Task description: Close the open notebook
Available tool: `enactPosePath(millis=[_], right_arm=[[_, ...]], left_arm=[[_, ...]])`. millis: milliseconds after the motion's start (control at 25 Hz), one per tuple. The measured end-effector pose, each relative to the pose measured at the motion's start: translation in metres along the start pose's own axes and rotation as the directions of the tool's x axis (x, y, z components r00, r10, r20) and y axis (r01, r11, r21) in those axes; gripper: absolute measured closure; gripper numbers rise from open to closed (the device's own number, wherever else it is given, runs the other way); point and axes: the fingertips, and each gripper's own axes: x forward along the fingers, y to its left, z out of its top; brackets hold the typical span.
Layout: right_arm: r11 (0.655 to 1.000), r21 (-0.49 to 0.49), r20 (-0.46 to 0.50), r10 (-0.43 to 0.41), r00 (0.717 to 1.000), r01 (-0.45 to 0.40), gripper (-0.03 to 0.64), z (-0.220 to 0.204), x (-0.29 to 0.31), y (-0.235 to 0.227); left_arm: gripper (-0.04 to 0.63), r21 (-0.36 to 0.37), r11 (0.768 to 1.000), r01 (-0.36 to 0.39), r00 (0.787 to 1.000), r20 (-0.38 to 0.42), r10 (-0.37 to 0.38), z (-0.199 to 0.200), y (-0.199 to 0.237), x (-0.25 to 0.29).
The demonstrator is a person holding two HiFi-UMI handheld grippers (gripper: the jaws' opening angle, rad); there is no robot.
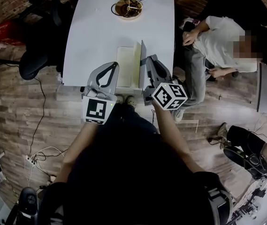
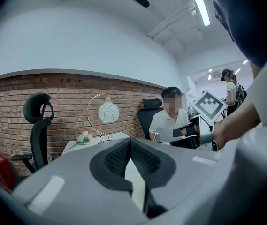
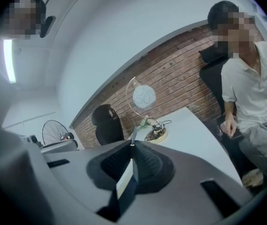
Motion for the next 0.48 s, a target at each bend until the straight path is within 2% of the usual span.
enactPosePath(millis=[240, 480], right_arm=[[1.0, -0.007, -0.019, 0.026, 0.999, -0.026, 0.589, -0.004, 0.01, 0.008], [0.999, -0.017, -0.065, 0.041, 0.997, -0.042, 0.589, -0.025, 0.037, 0.032]], left_arm=[[0.601, -0.006, 0.999, -0.034, 0.999, -0.009, 0.034, -0.001, 0.008, -0.005], [0.601, -0.022, 0.997, -0.068, 0.998, -0.016, 0.068, -0.013, 0.038, -0.021]])
